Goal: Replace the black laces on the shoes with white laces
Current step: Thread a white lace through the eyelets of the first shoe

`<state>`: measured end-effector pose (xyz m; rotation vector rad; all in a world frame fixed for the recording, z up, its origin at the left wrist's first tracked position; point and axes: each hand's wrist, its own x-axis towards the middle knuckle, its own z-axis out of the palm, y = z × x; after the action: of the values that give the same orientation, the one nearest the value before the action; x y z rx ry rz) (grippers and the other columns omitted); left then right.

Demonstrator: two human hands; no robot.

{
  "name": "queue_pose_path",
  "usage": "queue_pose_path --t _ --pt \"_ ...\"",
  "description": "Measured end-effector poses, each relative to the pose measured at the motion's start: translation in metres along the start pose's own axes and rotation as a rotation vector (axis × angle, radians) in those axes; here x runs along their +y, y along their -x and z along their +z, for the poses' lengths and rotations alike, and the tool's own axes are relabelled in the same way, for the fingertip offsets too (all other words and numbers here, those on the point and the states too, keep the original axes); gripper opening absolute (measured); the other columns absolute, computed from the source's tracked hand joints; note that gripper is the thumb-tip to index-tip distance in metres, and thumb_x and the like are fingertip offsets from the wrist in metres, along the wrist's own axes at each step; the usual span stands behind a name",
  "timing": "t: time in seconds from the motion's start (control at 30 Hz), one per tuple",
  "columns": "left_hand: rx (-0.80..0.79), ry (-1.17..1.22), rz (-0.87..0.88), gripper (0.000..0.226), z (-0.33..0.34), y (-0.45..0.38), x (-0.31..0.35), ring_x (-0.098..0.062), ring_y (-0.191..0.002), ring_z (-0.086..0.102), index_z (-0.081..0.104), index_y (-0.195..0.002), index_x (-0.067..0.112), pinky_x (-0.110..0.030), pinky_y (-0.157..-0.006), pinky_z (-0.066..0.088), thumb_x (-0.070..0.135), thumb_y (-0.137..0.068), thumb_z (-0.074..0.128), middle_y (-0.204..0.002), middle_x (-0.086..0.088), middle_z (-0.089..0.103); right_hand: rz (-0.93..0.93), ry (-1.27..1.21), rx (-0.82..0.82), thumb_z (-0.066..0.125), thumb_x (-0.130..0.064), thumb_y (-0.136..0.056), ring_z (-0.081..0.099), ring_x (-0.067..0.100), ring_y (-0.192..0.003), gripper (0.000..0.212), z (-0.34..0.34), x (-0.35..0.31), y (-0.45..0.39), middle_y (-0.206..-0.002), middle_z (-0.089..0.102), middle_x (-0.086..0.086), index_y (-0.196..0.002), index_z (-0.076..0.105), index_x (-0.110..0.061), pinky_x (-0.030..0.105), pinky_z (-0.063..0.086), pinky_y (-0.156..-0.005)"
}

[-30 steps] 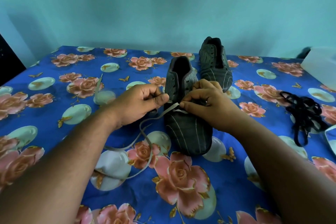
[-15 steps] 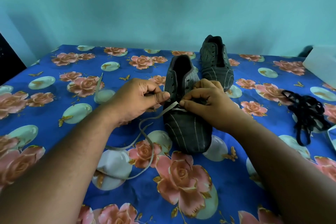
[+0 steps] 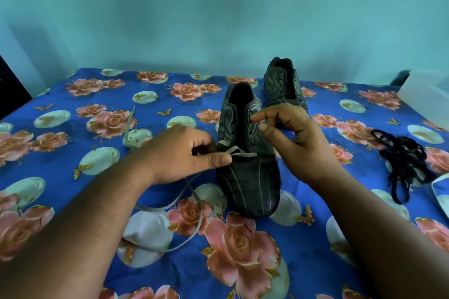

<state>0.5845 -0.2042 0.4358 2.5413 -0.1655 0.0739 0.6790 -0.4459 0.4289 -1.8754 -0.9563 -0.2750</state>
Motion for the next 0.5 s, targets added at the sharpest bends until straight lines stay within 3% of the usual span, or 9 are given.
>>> queue_pose_path --t 0.1,0.3,0.37,0.4,0.47,0.5 --pt "-0.048 0.173 0.027 0.032 -0.006 0.002 0.006 -0.01 -0.059 0.059 0.07 -0.073 0.023 -0.028 -0.058 0.044 0.05 -0.089 0.067 -0.066 0.003 0.067 -0.08 0.102 -0.065 0.065 -0.039 -0.092 0.052 0.012 -0.107 0.02 0.001 -0.006 0.002 -0.091 0.058 -0.014 -0.111 0.07 -0.033 0.026 0.04 -0.097" --pt "0.124 0.579 0.234 0.028 -0.006 0.008 0.028 0.0 -0.047 0.046 0.065 -0.079 -0.002 -0.001 -0.058 0.039 0.021 -0.094 0.067 -0.063 -0.019 0.054 -0.118 0.281 -0.157 0.066 -0.065 -0.083 0.051 0.014 -0.108 0.04 0.011 -0.011 0.004 -0.097 0.059 -0.018 -0.112 0.07 -0.038 0.048 0.045 -0.094" --pt "0.131 0.646 0.298 0.023 -0.004 0.007 0.03 -0.005 -0.057 0.05 0.069 -0.083 0.006 -0.008 -0.059 0.041 0.024 -0.097 0.067 -0.066 -0.006 0.058 -0.142 0.326 -0.119 0.066 -0.06 -0.084 0.051 0.014 -0.106 0.033 0.016 -0.014 0.003 -0.094 0.06 -0.021 -0.105 0.074 -0.035 0.049 0.046 -0.09" --pt "0.128 0.674 0.32 0.024 -0.002 0.006 0.029 -0.012 -0.061 0.053 0.071 -0.085 0.009 -0.018 -0.058 0.043 0.029 -0.097 0.066 -0.07 -0.003 0.06 -0.156 0.328 -0.094 0.069 -0.054 -0.085 0.052 0.014 -0.104 0.026 0.017 -0.014 0.003 -0.092 0.061 -0.022 -0.102 0.076 -0.034 0.05 0.046 -0.087" --pt "0.152 0.714 0.293 0.032 0.002 0.003 0.025 -0.031 -0.063 0.05 0.075 -0.089 0.014 -0.038 -0.055 0.039 0.04 -0.1 0.059 -0.076 -0.006 0.064 -0.169 0.277 -0.053 0.072 -0.043 -0.087 0.053 0.014 -0.1 0.014 0.016 -0.014 0.002 -0.089 0.067 -0.021 -0.096 0.077 -0.033 0.048 0.046 -0.086" --pt "0.18 0.743 0.249 0.033 0.004 0.0 0.023 -0.033 -0.063 0.047 0.076 -0.092 0.017 -0.04 -0.055 0.037 0.04 -0.102 0.055 -0.078 -0.007 0.065 -0.167 0.23 -0.036 0.073 -0.041 -0.089 0.054 0.012 -0.099 0.01 0.014 -0.014 0.002 -0.088 0.07 -0.02 -0.094 0.077 -0.033 0.043 0.047 -0.088"
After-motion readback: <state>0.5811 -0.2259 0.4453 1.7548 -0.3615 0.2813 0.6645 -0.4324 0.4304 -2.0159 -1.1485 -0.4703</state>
